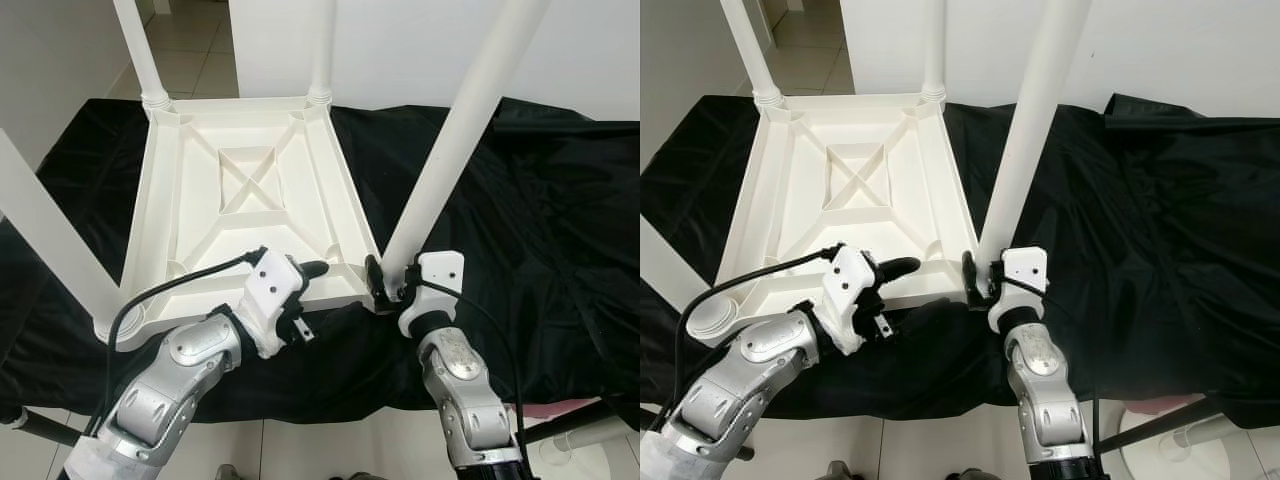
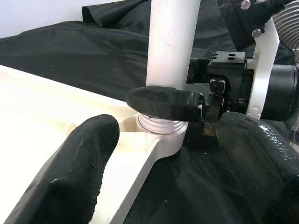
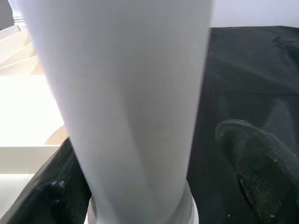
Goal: Building children table
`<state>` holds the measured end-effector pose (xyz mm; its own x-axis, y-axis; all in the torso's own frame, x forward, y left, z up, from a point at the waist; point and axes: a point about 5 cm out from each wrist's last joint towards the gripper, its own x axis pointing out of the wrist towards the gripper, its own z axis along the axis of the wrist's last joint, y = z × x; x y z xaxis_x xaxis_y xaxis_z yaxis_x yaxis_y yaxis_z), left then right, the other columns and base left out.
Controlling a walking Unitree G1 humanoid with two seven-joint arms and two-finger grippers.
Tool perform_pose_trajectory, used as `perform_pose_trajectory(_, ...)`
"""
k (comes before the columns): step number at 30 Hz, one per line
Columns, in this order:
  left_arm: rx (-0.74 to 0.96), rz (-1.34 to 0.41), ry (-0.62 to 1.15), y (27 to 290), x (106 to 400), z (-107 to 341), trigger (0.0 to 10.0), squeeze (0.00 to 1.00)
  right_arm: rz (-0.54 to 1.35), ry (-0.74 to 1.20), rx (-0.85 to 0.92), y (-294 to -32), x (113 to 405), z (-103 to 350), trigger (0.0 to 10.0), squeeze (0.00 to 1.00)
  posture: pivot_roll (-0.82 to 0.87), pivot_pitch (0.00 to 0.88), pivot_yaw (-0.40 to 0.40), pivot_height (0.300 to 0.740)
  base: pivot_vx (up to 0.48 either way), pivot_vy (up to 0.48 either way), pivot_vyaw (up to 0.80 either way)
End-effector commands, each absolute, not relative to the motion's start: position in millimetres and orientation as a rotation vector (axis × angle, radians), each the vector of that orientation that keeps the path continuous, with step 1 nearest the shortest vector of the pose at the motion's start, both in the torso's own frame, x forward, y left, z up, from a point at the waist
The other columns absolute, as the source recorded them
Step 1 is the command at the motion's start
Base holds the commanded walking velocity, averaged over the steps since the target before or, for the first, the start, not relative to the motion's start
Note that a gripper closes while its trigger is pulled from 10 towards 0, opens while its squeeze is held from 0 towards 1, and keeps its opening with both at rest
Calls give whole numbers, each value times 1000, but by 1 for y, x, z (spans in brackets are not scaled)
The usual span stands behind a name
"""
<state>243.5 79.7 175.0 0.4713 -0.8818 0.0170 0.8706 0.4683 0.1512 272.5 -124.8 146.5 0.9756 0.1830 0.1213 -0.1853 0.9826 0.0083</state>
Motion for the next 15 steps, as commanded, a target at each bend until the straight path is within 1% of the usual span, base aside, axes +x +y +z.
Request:
perform_pose_trajectory(1,122,-1107,-93,79,239,175,10000,0,214,-131,21,-127,270,147,10000,0,-30,128,-30,740,0,0,0)
perform_pose_trajectory(2,123,-1109,-92,79,240,175,10000,0,243,-125,6,-135,271,145,10000,0,-33,127,-24,740,0,0,0)
perform_pose_trajectory(3,123,-1109,-92,79,240,175,10000,0,243,-125,6,-135,271,145,10000,0,-33,127,-24,740,0,0,0)
perform_pose_trajectory(4,124,-1109,-91,79,240,175,10000,0,260,-120,-2,-140,272,144,10000,0,-33,127,-24,740,0,0,0)
perform_pose_trajectory(6,133,-1117,-86,79,240,174,10000,0,319,-113,-62,-149,274,142,10000,0,-34,126,-23,740,0,0,0)
perform_pose_trajectory(8,143,-1139,-80,77,239,173,10000,0,449,-93,-115,-155,282,143,10000,0,-42,124,-19,740,0,0,0)
perform_pose_trajectory(10,152,-1151,-80,76,238,172,10000,0,514,-83,-146,-158,286,145,10000,0,-40,122,-20,740,0,0,0)
perform_pose_trajectory(13,154,-1152,-80,76,238,172,10000,0,522,-83,-151,-159,287,145,10000,0,-40,122,-20,740,0,0,0)
perform_pose_trajectory(15,157,-1152,-80,76,239,172,10000,0,581,-90,-166,-156,293,150,10000,0,-34,119,-23,740,0,0,0)
